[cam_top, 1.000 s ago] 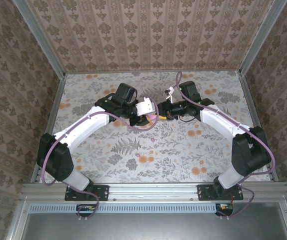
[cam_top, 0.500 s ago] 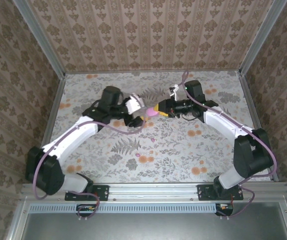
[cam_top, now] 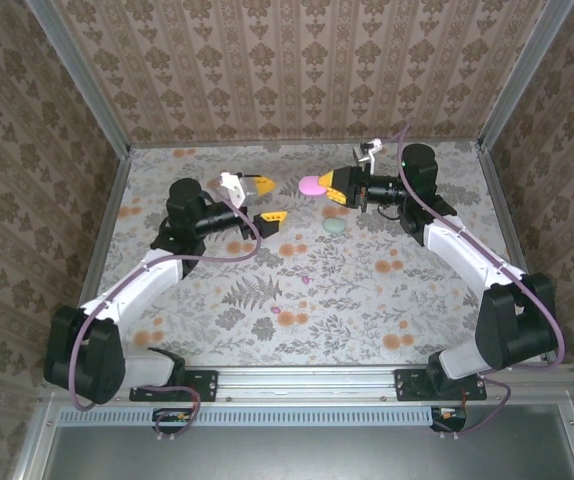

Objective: Insert wireless bluetooth earbuds into charging case

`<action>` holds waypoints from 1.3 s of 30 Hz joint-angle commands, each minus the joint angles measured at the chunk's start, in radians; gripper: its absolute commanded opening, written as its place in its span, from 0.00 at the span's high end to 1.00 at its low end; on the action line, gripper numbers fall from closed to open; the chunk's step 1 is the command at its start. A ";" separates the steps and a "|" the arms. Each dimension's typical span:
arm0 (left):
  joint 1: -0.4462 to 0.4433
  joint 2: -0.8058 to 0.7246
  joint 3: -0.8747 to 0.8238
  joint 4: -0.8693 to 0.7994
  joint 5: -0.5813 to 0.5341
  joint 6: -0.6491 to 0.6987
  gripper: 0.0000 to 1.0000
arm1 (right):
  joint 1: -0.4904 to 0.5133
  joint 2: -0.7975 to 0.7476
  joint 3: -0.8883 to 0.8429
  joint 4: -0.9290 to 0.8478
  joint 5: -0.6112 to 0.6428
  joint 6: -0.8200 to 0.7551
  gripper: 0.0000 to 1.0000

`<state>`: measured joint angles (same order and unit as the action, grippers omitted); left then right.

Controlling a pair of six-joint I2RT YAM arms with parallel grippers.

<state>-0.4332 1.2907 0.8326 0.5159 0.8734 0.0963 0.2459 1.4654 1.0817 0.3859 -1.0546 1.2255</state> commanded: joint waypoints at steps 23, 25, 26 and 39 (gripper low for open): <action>-0.066 0.144 0.051 0.298 0.101 -0.114 0.27 | 0.070 0.138 0.078 0.301 -0.124 0.353 0.76; -0.067 0.144 0.055 0.299 0.103 -0.118 0.27 | 0.070 0.139 0.075 0.301 -0.128 0.352 0.76; -0.067 0.144 0.057 0.301 0.104 -0.123 0.27 | 0.071 0.140 0.075 0.303 -0.130 0.353 0.76; -0.062 0.174 0.056 0.458 0.118 -0.260 0.47 | 0.072 0.146 0.049 0.396 -0.134 0.404 0.77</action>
<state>-0.4957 1.4513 0.8692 0.8658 0.9646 -0.0963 0.3126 1.5940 1.1313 0.6819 -1.1858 1.5848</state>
